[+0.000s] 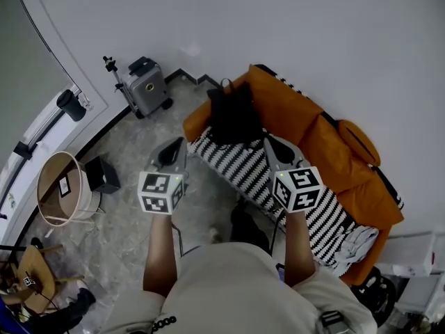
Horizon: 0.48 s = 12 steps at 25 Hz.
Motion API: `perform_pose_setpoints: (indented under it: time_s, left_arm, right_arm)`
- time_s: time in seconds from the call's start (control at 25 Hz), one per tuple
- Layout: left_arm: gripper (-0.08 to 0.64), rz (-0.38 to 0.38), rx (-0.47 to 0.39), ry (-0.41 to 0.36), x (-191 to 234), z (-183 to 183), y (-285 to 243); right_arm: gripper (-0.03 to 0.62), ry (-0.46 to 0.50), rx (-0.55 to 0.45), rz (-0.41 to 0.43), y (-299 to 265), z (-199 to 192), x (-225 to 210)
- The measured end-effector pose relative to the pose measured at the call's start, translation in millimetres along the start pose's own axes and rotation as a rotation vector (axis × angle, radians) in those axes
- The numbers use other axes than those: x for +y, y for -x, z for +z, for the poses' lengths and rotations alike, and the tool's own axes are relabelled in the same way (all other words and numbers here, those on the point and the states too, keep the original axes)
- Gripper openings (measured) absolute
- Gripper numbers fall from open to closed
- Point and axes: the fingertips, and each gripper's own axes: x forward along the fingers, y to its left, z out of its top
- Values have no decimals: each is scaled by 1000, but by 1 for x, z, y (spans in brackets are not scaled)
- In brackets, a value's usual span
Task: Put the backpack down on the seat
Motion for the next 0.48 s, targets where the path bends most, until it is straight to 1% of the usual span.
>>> perform_pose_setpoints:
  time_s: [0.24,0.36,0.48]
  left_arm:
    - [9,-1,-53,-68,-19,31,28]
    - [8,-18,-82,-86,-30,45,40]
    - [8,-12,-119,-96,-37,60,50]
  right_arm:
    - [3,84,-38,24,28,17,22]
    - [3,137,-61,50,40,28,35]
    - [3,177,-88,87,51,38,47]
